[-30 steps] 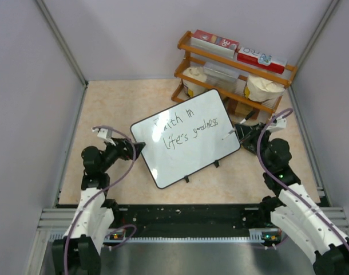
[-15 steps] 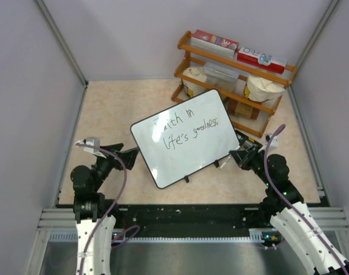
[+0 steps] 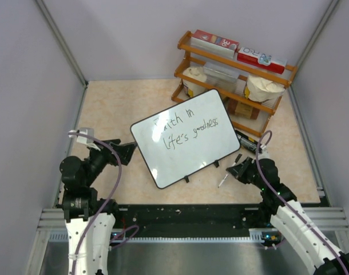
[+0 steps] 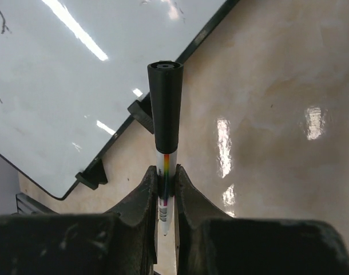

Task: Write a sentence on the whiteboard
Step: Put down the whiteboard marker without the cap at the center of the board, then reset both arms

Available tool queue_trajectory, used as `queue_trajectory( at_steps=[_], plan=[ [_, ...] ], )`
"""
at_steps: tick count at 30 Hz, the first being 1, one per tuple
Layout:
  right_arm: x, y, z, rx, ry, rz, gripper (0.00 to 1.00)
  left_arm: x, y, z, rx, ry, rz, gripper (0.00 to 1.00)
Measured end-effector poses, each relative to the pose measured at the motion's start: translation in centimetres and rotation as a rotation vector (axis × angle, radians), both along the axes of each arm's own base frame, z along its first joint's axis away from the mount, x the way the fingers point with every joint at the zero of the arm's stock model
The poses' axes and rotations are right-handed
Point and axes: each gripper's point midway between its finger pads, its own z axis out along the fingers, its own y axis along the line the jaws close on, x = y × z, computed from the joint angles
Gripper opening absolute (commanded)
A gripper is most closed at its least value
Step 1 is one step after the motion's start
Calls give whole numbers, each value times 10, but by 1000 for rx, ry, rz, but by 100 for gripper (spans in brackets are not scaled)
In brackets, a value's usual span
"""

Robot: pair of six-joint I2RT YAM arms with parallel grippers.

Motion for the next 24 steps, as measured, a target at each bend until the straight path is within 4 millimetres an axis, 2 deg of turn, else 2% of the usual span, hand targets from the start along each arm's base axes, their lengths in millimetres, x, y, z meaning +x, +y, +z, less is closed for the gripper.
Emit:
queue_trajectory(
  at_steps=[3,6,7,10,12,13,14,21,24],
  plan=[
    [-3,-3,-15,-18,57,-13,11,6,1,-10,-3,54,0,99],
    [-5,-4,-25,-32,93,-17,25,9,0,-15,-6,83,-7,99],
    [-4,-4,-26,-34,98,-18,39,10,0,-17,-7,93,-10,99],
    [-3,-4,-29,-39,108,-19,69,15,-1,-23,-10,127,-17,99],
    [-2,-3,-28,-40,104,-18,80,19,-1,-28,-13,154,-20,99],
    [0,-3,-27,-38,96,-16,94,21,-1,-30,-15,166,-23,99],
    [1,-2,-25,-35,86,-11,99,23,-1,-33,-17,180,-26,99],
    [7,-2,-14,-65,34,12,99,39,1,-57,-34,298,-18,99],
    [14,-4,0,-103,-5,16,99,43,7,-65,-31,318,21,99]
  ],
)
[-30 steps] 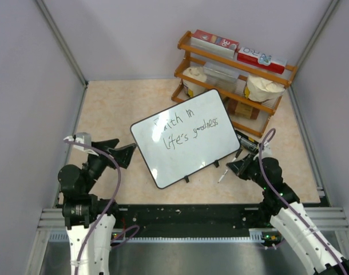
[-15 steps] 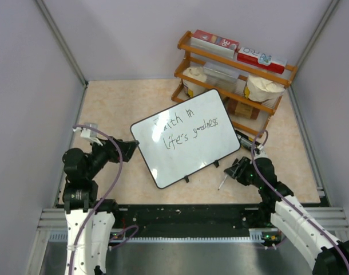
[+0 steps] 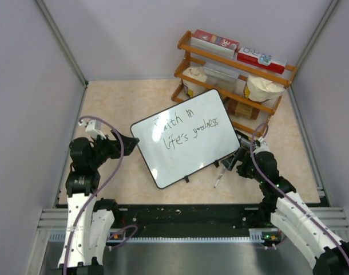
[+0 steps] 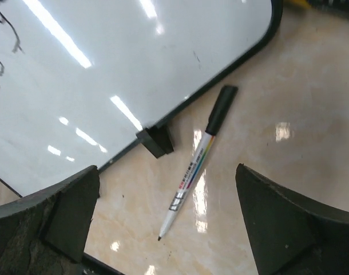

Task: Write a sentence on the whiteboard
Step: Reset both arms

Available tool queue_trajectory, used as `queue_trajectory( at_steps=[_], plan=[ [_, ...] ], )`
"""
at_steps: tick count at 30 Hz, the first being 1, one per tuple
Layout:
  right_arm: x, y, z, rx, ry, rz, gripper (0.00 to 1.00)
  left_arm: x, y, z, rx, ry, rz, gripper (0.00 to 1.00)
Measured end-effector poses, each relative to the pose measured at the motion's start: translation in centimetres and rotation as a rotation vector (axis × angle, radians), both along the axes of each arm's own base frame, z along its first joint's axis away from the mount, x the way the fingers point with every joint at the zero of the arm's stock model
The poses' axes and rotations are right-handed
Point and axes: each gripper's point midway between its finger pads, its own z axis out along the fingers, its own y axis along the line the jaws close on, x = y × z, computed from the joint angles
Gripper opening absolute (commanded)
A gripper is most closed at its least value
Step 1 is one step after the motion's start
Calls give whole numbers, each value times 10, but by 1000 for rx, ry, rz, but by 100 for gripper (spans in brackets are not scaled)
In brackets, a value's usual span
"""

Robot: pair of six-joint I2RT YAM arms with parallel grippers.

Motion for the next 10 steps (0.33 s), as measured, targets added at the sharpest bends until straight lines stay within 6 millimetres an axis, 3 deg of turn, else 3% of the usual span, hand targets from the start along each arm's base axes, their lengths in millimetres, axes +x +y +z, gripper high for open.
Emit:
queue_trajectory(
  at_steps=[5,10],
  plan=[
    [24,-10,41,-85,-125,-25,99,6,12,-9,23,21,77,99],
    [47,-26,66,-202,-197,-83,99,12,23,-16,41,27,147,99]
  ],
)
